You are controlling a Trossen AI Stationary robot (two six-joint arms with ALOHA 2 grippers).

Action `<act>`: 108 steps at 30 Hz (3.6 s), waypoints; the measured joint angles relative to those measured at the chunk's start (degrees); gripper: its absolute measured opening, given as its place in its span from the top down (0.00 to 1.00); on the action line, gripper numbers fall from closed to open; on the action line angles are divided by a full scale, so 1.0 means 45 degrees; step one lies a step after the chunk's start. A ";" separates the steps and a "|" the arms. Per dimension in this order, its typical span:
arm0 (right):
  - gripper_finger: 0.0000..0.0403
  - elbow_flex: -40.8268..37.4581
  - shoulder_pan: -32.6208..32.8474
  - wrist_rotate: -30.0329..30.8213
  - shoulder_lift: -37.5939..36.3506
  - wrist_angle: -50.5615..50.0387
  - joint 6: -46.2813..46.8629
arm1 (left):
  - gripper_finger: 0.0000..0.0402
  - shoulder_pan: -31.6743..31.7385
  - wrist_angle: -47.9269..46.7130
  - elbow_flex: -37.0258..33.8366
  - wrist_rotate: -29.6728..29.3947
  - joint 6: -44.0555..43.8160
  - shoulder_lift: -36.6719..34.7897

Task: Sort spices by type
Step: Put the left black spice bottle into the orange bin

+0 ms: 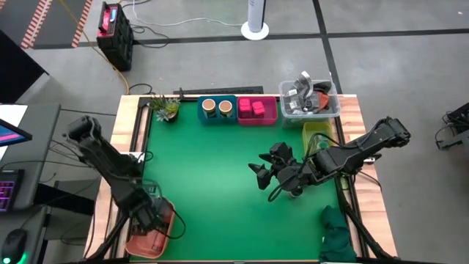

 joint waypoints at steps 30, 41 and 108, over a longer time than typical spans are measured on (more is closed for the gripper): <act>0.28 0.6342 0.0651 0.0340 0.6966 0.2468 -1.1568 | 0.48 0.7374 0.5718 0.0000 0.0399 -0.5515 -0.4769; 0.28 0.8286 0.0098 0.1684 0.8560 0.2104 -1.5834 | 0.48 0.8663 0.8900 0.0005 0.2251 -0.7080 -0.4585; 0.51 0.8291 0.0726 0.4187 0.8227 0.3795 -1.8811 | 0.20 0.9223 0.8960 0.0010 0.0683 -0.2285 -0.7107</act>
